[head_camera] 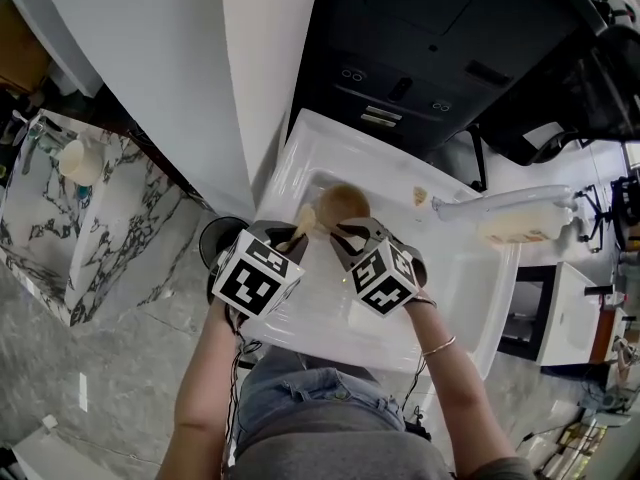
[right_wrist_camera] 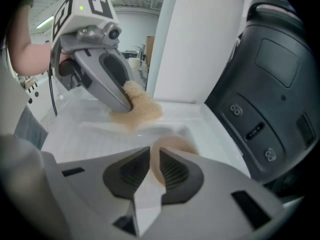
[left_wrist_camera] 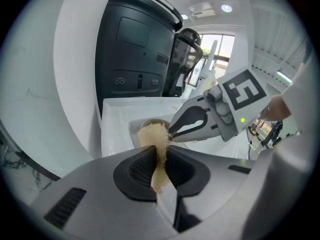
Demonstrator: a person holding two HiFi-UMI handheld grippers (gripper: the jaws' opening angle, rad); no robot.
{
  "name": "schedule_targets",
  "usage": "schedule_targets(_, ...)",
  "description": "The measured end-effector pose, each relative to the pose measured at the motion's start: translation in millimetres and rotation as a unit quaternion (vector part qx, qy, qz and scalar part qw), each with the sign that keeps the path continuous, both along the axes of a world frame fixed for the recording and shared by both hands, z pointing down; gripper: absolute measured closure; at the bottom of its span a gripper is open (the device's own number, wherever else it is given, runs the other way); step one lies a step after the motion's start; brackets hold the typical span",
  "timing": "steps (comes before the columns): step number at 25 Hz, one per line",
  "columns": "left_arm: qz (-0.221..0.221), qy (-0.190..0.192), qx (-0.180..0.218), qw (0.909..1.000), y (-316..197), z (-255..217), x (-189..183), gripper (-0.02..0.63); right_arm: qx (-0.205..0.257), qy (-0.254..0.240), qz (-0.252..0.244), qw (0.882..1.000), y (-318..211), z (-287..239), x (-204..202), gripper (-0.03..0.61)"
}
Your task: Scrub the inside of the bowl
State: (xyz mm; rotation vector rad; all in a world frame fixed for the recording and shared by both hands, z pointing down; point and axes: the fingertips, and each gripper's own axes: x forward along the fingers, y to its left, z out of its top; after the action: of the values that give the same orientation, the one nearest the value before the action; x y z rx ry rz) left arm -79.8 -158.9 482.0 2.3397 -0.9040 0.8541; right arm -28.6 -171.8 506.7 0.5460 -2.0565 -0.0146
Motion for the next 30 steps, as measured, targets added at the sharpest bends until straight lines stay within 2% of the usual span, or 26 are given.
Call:
schedule_targets(5,0.000,0.002,0.022,0.9998,0,-10,5,0.568,-0.007,-0.069,0.053,0.996,9,-22,7,0.515)
schedule_targets(10,-0.003,0.007,0.045,0.9990,2,-22,10,0.568,0.001,-0.130,0.113,0.985,15,-44,19,0.553)
schedule_targets(14,-0.009,0.020,0.062,0.9979,4,-29,17,0.568,-0.003,-0.193,0.162,0.968,18,-59,30,0.563)
schedule_targets(19,-0.017,0.031,0.081,0.9961,9,-37,21,0.568,0.002,-0.272,0.222,0.936,23,-79,40,0.568)
schedule_targets(30,-0.066,0.057,0.105,0.9907,15,-49,27,0.568,0.024,-0.355,0.277,0.893,35,-95,63,0.571)
